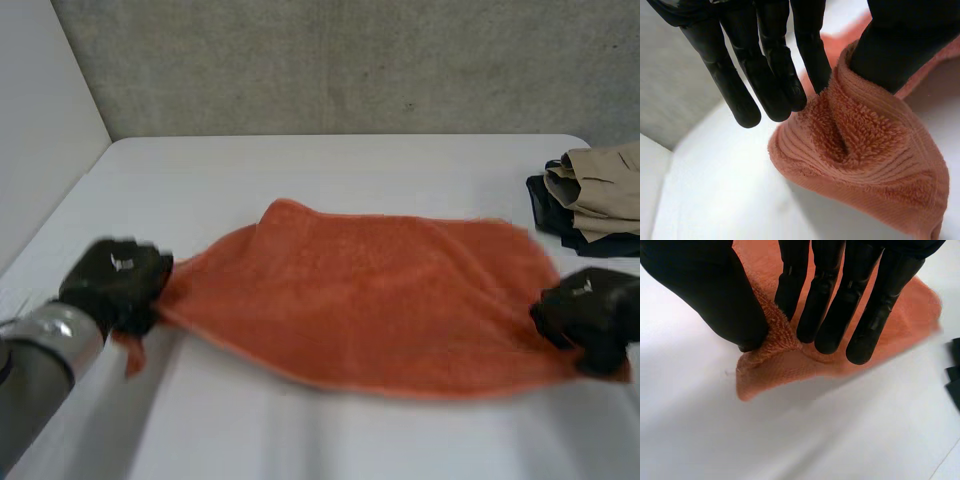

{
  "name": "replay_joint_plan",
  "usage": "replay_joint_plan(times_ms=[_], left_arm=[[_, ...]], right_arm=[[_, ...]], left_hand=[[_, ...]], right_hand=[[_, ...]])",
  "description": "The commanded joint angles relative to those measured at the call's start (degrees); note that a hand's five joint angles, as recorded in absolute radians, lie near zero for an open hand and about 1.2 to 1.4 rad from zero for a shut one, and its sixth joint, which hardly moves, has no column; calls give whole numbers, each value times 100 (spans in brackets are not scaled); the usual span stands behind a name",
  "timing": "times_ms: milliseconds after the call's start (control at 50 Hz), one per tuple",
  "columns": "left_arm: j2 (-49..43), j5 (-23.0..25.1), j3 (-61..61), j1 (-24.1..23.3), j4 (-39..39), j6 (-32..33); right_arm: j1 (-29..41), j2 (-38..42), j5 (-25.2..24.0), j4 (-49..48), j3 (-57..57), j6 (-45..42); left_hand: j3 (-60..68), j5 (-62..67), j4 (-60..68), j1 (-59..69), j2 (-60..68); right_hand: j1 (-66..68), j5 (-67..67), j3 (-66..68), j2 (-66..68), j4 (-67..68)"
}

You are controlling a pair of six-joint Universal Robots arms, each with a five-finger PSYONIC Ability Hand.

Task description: Fold the laundry.

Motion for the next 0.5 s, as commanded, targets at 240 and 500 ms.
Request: replay_joint_plan(times_ms=[240, 500], left_arm=[[-1852, 125, 856, -244, 874, 885], [-2127, -357, 744, -403, 997, 701]], right_arm=[[240, 1365, 308, -1516, -566, 994], [390, 1400, 669, -2184, -471, 1233]], left_hand=[[1146, 1665, 1108, 1381, 1109], [-3073, -2554, -3111, -2838, -3110]], right_hand=[[2371, 1336, 1227, 1278, 1176], [2371, 1336, 1227, 1278, 1176]])
